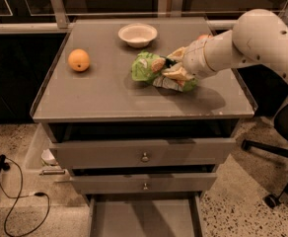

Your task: Pick green rice chip bag from bottom drawer and place on counter

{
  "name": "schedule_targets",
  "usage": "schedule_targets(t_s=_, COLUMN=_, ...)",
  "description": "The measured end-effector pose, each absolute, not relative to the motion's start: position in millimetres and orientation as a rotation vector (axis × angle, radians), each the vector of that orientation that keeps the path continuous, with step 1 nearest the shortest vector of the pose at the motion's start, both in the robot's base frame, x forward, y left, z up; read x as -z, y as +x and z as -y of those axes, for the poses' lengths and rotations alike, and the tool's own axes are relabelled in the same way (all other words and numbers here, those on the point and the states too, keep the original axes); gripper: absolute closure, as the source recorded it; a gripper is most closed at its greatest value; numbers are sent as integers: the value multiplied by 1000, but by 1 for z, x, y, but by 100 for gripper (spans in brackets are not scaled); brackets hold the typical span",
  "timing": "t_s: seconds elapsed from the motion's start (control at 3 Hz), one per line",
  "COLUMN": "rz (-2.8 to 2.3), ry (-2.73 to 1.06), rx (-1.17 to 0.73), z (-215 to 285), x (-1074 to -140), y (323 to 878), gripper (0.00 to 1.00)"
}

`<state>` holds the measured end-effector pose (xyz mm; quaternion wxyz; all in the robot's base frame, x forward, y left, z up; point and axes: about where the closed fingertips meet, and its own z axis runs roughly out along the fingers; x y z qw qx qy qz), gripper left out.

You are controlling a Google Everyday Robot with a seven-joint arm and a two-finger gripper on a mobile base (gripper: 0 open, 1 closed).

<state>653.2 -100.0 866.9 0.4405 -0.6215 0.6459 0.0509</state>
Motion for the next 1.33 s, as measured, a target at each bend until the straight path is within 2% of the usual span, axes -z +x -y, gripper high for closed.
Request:
schedule_targets(t_s=0.67, rz=-1604, ry=-1543, rx=-126, z=100, x=-867, y=653, gripper=16)
schedule_targets(t_s=1.0, rz=-1604, ry=-1543, rx=-127, z=100, x=-867, y=653, gripper=0)
schedule_targets(t_s=1.33, rz=-1604, ry=-1543, rx=-127, z=100, x=-867, y=653, gripper=0)
